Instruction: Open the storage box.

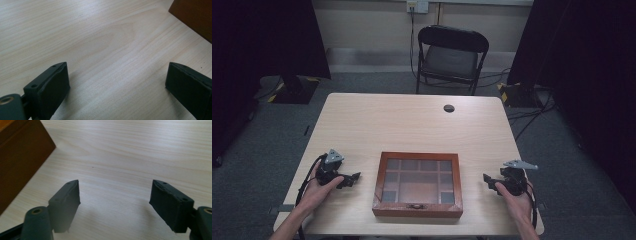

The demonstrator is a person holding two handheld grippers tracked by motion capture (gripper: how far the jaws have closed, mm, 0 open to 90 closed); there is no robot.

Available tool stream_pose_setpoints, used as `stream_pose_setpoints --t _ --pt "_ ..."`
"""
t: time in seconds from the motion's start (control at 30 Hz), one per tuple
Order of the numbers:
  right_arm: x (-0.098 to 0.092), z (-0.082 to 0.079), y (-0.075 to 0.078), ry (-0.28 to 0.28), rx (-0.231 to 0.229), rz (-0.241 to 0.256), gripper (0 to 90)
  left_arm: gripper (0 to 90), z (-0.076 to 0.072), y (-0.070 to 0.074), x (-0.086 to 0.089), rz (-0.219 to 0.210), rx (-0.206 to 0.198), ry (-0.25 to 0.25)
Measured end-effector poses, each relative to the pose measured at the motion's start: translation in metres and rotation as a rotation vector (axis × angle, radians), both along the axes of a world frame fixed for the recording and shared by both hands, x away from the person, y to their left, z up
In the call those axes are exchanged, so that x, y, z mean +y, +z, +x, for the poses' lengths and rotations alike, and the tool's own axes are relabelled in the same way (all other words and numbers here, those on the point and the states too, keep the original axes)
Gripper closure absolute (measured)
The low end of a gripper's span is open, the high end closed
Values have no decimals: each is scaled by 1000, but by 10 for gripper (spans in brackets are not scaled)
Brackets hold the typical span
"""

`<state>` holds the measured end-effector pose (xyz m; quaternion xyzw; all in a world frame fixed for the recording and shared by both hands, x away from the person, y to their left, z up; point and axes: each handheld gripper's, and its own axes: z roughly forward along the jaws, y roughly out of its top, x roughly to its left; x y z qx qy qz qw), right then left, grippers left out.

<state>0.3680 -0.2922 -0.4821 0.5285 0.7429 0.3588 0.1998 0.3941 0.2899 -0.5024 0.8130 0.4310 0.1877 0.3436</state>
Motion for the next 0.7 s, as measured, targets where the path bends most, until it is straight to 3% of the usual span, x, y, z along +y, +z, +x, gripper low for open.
stream_pose_setpoints --t 0.37,0.5,0.7 --pt "11 -6 22 95 -25 58 383 44 0 0 0 -1 0 0" --pt "16 -11 33 138 -39 108 439 44 0 0 0 0 0 0" --pt "33 -16 41 208 -45 98 466 44 0 0 0 -1 0 0"
